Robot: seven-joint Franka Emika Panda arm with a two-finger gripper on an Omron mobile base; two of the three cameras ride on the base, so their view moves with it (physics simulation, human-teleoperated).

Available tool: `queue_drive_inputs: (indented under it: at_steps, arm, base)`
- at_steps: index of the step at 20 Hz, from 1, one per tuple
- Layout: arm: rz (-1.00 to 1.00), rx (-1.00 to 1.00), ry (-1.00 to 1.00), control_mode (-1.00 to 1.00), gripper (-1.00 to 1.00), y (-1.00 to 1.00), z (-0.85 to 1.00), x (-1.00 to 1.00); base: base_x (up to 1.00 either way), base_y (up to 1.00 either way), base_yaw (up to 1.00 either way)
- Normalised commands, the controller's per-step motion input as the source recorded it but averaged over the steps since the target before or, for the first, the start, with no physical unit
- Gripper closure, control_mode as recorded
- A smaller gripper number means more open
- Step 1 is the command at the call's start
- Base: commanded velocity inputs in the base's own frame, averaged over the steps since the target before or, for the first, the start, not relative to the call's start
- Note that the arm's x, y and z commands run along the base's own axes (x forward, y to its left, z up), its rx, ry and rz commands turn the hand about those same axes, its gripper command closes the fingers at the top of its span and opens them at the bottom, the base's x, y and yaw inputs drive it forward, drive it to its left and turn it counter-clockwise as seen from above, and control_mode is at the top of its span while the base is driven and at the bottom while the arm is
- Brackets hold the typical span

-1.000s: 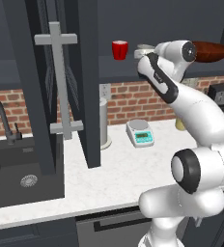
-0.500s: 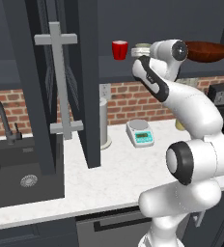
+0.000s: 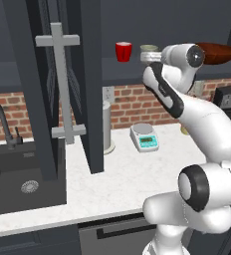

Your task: Gather all objects into one cabinet and sort the glasses and bowls to opposite sides.

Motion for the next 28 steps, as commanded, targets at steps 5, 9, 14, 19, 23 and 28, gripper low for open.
queue_drive_inputs:
  at_steps: [5,9,14,19,23,28]
  arm:
    - [0.00,0.05,-0.10,-1.00,-1.00,0.00,0.01,-0.96]
    - [0.00,0.09,-0.12,-1.00,-1.00,0.00,0.15,-1.00]
    - [0.01,0.00,-0.01,-1.00,-1.00,-0.27,0.36,-1.00]
    - [0.07,-0.07,0.00,-1.00,-1.00,-0.61,0.48,-1.00]
    - [0.12,-0.32,0.01,-1.00,-1.00,-0.71,0.30,-1.00]
    - [0.16,-0.44,0.05,-1.00,-1.00,-0.58,0.12,-1.00]
  base:
    - [0.00,0.00,0.00]
    - [0.00,0.00,0.00]
    - [0.00,0.00,0.00]
    - [0.00,0.00,0.00]
    - [0.00,0.00,0.00]
    - [0.00,0.00,0.00]
